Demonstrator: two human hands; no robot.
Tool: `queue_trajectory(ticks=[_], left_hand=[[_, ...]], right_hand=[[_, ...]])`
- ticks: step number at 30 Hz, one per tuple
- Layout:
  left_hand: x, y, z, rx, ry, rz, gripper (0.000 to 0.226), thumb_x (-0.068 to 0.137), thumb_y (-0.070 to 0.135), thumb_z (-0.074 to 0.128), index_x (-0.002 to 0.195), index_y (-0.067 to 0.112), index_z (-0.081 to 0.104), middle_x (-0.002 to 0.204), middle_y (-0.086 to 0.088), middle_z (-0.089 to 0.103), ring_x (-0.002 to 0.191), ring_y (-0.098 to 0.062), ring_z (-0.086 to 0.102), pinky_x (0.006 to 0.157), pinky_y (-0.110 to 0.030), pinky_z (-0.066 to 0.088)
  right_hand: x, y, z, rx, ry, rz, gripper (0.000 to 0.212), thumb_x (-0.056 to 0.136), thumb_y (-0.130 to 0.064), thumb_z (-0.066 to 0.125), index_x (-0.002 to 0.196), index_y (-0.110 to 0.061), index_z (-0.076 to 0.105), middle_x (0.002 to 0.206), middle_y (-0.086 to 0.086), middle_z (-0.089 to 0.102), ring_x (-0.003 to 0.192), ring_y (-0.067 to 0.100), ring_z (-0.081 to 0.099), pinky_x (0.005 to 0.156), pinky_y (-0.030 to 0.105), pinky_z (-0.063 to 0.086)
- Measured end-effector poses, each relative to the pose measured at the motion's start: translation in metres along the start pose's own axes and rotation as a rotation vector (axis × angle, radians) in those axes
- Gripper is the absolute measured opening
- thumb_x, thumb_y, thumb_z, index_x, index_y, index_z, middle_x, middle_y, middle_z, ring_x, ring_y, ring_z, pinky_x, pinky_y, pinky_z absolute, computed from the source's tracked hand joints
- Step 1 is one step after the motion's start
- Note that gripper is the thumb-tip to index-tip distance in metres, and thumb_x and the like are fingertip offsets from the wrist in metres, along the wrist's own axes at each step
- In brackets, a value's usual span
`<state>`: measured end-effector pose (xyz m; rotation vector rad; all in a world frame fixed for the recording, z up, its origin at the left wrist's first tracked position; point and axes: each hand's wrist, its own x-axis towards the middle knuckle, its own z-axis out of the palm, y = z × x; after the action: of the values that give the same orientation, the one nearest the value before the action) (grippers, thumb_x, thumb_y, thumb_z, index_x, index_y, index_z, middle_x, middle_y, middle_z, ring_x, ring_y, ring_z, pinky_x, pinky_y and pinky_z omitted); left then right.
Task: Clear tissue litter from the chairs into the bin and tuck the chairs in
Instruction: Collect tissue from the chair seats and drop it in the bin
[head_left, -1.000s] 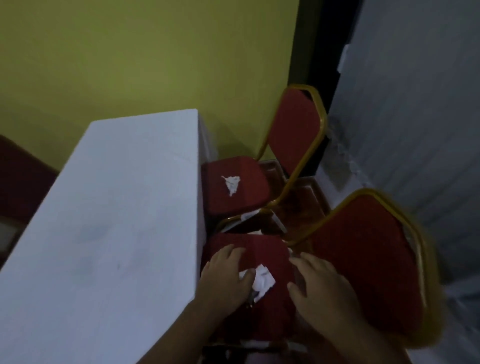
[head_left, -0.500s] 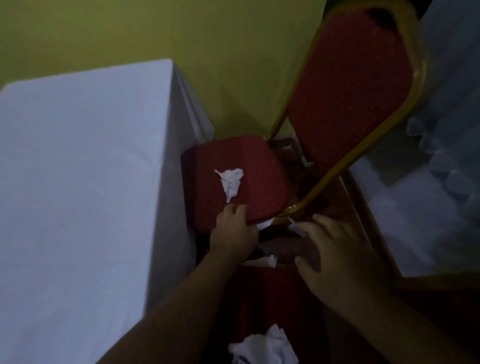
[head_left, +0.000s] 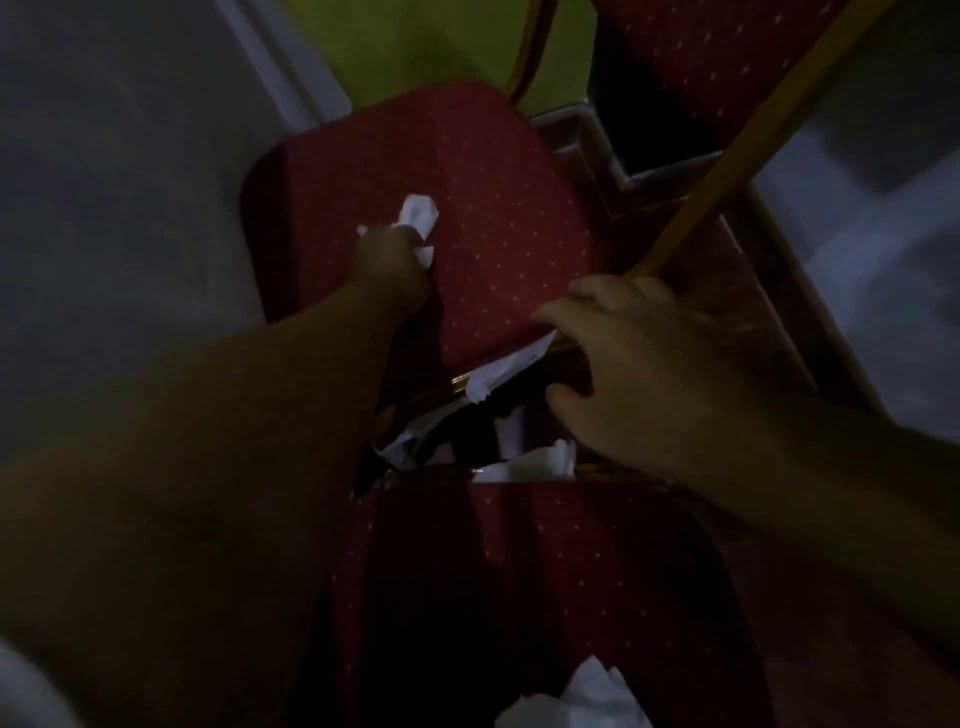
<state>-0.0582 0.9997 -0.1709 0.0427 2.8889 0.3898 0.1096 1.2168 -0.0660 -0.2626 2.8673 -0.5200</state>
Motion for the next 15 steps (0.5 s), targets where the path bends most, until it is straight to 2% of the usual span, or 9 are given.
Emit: queue_trajectory(ticks=[3, 5, 8, 9, 10, 11, 12, 13, 15], left_hand=[[-0.040, 0.008, 0.003, -0.195, 0.114, -0.077, 0.020, 0.093, 0.006, 0.058, 0.109, 0.005, 0.070, 0.110, -0.014, 0.069, 0.100, -0.027, 0.064, 0.082, -0.022, 0.044], [-0.082, 0.016, 0.002, -0.330, 0.209, -0.076, 0.020, 0.089, 0.000, 0.055, 0.097, 0.007, 0.072, 0.103, -0.011, 0.070, 0.089, -0.019, 0.063, 0.073, -0.003, 0.037], [-0.149, 0.026, -0.005, -0.400, 0.328, -0.087, 0.024, 0.084, -0.009, 0.055, 0.090, 0.006, 0.073, 0.102, -0.015, 0.069, 0.092, -0.012, 0.058, 0.079, 0.006, 0.029], [-0.173, 0.027, -0.008, -0.413, 0.352, -0.102, 0.026, 0.084, -0.010, 0.055, 0.092, 0.007, 0.073, 0.107, -0.015, 0.069, 0.099, -0.014, 0.060, 0.089, 0.004, 0.028], [-0.197, 0.027, -0.010, -0.436, 0.361, -0.135, 0.025, 0.085, -0.007, 0.055, 0.093, 0.009, 0.072, 0.114, -0.015, 0.067, 0.110, -0.019, 0.060, 0.100, -0.003, 0.030], [-0.223, 0.028, -0.012, -0.460, 0.359, -0.179, 0.023, 0.088, -0.002, 0.054, 0.095, 0.013, 0.070, 0.121, -0.015, 0.065, 0.121, -0.023, 0.057, 0.110, -0.018, 0.034], [-0.249, 0.028, -0.011, -0.478, 0.361, -0.226, 0.021, 0.090, 0.002, 0.054, 0.094, 0.017, 0.069, 0.125, -0.015, 0.063, 0.126, -0.027, 0.055, 0.113, -0.031, 0.038], [-0.276, 0.028, -0.008, -0.489, 0.379, -0.258, 0.021, 0.090, 0.005, 0.053, 0.091, 0.020, 0.067, 0.123, -0.017, 0.063, 0.125, -0.030, 0.055, 0.111, -0.039, 0.041], [-0.331, 0.023, 0.005, -0.493, 0.432, -0.329, 0.020, 0.087, 0.000, 0.055, 0.089, 0.015, 0.068, 0.120, -0.021, 0.065, 0.120, -0.035, 0.058, 0.109, -0.038, 0.041]], right_hand=[[-0.001, -0.009, -0.001, -0.027, -0.017, -0.023, 0.056, 0.080, -0.042, 0.060, 0.133, -0.033, 0.047, 0.140, -0.005, 0.045, 0.129, 0.022, 0.036, 0.098, 0.046, 0.039], [-0.006, -0.020, -0.007, -0.047, -0.035, -0.037, 0.056, 0.080, -0.042, 0.060, 0.133, -0.034, 0.046, 0.143, -0.004, 0.042, 0.131, 0.022, 0.035, 0.098, 0.046, 0.039], [-0.023, -0.036, -0.017, -0.065, -0.062, -0.073, 0.057, 0.081, -0.044, 0.061, 0.135, -0.034, 0.044, 0.144, -0.004, 0.040, 0.130, 0.023, 0.035, 0.098, 0.046, 0.038], [-0.032, -0.040, -0.017, -0.063, -0.076, -0.084, 0.056, 0.081, -0.045, 0.060, 0.134, -0.035, 0.045, 0.144, -0.004, 0.041, 0.130, 0.023, 0.035, 0.098, 0.046, 0.037], [-0.042, -0.044, -0.015, -0.066, -0.088, -0.095, 0.057, 0.081, -0.046, 0.060, 0.135, -0.035, 0.045, 0.144, -0.004, 0.040, 0.130, 0.024, 0.034, 0.098, 0.047, 0.038], [-0.053, -0.049, -0.010, -0.066, -0.104, -0.104, 0.059, 0.080, -0.049, 0.059, 0.136, -0.036, 0.044, 0.145, -0.004, 0.039, 0.131, 0.026, 0.033, 0.100, 0.048, 0.039], [-0.067, -0.053, -0.003, -0.052, -0.126, -0.110, 0.063, 0.079, -0.051, 0.059, 0.138, -0.036, 0.042, 0.146, -0.003, 0.038, 0.131, 0.028, 0.032, 0.101, 0.049, 0.040], [-0.082, -0.058, 0.007, -0.029, -0.162, -0.105, 0.066, 0.078, -0.054, 0.059, 0.139, -0.036, 0.041, 0.148, -0.001, 0.036, 0.132, 0.029, 0.031, 0.101, 0.050, 0.040], [-0.118, -0.068, 0.034, -0.017, -0.280, -0.067, 0.073, 0.077, -0.060, 0.059, 0.143, -0.039, 0.034, 0.153, 0.002, 0.028, 0.136, 0.032, 0.026, 0.103, 0.051, 0.038]])
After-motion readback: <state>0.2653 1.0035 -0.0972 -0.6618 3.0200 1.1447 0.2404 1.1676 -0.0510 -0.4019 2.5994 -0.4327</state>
